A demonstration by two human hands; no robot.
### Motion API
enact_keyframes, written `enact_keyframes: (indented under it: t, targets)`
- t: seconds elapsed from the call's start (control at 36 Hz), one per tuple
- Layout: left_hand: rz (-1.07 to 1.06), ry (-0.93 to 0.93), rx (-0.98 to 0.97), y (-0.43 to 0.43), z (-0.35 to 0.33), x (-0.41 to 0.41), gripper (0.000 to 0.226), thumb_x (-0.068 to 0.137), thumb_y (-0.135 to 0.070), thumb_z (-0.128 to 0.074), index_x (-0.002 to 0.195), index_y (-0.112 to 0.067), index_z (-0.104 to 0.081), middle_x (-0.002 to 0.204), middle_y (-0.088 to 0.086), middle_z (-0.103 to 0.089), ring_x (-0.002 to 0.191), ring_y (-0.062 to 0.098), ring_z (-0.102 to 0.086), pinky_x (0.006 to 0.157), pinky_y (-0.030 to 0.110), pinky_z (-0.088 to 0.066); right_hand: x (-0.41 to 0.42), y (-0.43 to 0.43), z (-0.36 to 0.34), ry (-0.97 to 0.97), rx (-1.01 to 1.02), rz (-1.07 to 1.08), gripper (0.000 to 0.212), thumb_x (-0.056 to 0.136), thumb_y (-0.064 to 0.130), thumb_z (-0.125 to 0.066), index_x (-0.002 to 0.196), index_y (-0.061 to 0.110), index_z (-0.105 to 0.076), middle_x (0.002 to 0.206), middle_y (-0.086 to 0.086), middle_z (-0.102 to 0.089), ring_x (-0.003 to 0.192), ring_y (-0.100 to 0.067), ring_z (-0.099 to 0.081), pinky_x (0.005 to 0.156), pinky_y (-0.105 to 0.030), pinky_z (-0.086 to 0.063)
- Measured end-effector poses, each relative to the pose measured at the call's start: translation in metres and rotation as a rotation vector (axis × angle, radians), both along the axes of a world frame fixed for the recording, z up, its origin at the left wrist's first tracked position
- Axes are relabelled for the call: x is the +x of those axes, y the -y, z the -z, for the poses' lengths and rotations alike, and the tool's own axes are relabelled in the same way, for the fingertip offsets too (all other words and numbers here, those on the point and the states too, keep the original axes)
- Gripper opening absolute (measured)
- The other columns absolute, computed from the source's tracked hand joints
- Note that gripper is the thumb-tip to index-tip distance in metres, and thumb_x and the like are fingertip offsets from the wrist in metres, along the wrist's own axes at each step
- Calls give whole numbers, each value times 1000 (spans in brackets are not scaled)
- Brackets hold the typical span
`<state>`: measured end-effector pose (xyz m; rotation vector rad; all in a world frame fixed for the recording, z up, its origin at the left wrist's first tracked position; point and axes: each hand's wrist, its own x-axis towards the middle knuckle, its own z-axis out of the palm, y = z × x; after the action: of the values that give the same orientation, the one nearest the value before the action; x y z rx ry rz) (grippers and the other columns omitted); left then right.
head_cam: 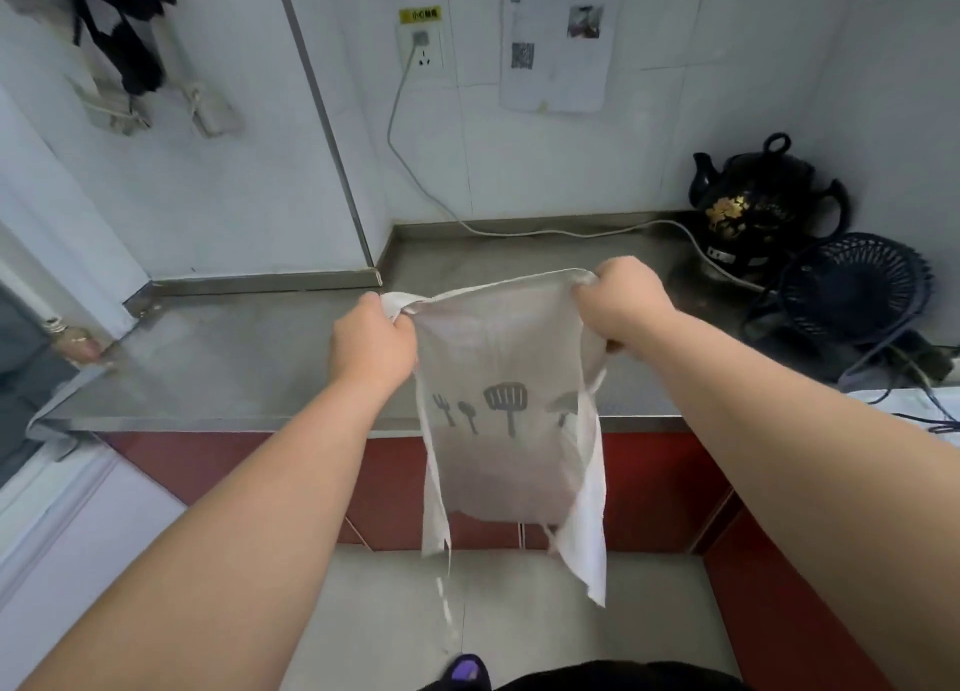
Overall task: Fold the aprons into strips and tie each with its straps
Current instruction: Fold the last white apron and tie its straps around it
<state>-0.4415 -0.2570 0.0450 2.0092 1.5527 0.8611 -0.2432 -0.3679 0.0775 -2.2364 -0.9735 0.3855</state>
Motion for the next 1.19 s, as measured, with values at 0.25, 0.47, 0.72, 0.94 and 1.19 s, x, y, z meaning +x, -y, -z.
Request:
enact_keyframes:
  t: [0.25,0.47,0.72,0.94,1.19]
  targets:
    - [92,567,-108,10,-19,13,18,94,-9,-44,81,-20,-52,74,-2,-65,66,8,-66,56,20,-51,-3,1,-13,-516,449,42,22,86,5,-42,73,14,-56,71,-6,-62,74,-25,-59,78,-48,-55]
    - [243,602,-69,10,-25,31,12,90,-24,-52,85,-30,-62,89,-1,-65,80,13,-56,76,33,-46,11,6,-16,-246,492,21,19,90,14,-43,93,5,-59,77,-2,-54,74,-18,-48,67,-28,-38]
    - [276,638,-24,-20,-42,66,22,80,-41,-46,87,-24,-57,87,-1,-55,79,11,-47,74,31,-38,36,-11,-39,-80,481,-39,31,98,18,-39,124,16,-55,106,2,-58,96,-15,-53,81,-25,-40]
    - [275,630,-71,-86,-25,101,32,78,-44,-46,90,-17,-59,84,1,-58,78,13,-50,74,34,-41,69,-71,-29,-56,430,-26,31,98,17,-38,123,14,-56,111,0,-59,100,-17,-53,82,-25,-38]
    - [329,652,-152,-205,-22,164,13,87,-36,-51,80,-35,-62,82,-2,-62,78,13,-54,76,34,-43,131,-192,-28,-11,354,-37,33,98,17,-37,125,12,-54,107,-5,-60,95,-21,-52,74,-23,-35]
